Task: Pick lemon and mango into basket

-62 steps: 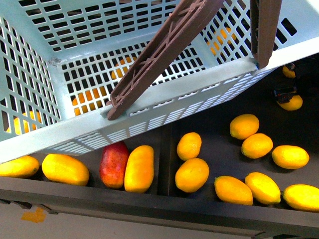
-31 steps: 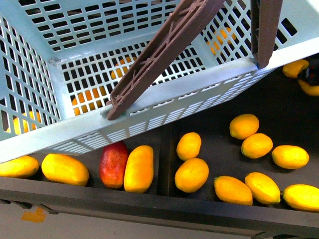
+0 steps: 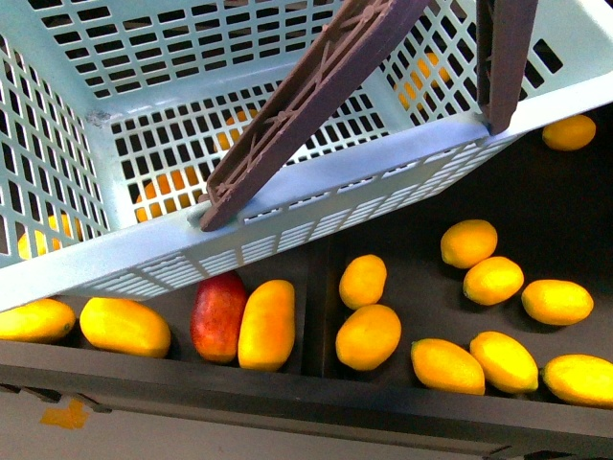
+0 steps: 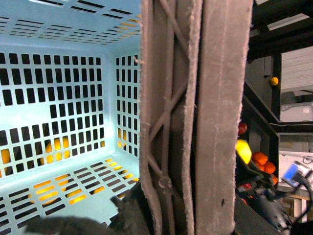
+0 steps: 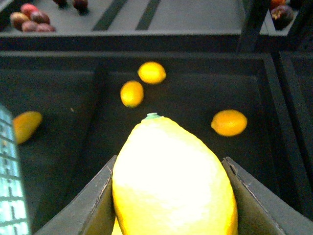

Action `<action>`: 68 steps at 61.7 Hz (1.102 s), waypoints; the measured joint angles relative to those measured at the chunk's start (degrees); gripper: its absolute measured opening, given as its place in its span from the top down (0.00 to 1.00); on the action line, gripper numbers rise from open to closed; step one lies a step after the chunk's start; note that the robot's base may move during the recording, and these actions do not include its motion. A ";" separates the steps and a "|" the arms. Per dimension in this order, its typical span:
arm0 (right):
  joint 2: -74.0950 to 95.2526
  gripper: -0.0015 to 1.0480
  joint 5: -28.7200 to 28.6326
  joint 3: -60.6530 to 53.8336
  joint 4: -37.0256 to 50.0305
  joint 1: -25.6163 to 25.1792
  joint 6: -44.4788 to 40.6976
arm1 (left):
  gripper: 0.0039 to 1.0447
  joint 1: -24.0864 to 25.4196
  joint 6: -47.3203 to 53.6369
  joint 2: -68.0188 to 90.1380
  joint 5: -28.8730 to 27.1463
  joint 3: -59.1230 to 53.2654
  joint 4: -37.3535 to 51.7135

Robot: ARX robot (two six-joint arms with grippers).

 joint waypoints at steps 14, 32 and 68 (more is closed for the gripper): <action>-8.79 0.49 7.67 -0.13 2.05 9.75 6.51 | 0.85 0.00 -0.02 0.00 0.17 -0.02 0.00; -4.22 0.49 12.41 6.40 0.26 20.09 7.28 | 0.85 0.00 0.02 0.00 -0.02 0.00 0.00; 3.56 0.35 15.85 8.22 -0.72 32.63 8.92 | 0.85 0.00 0.00 0.00 0.00 0.00 0.00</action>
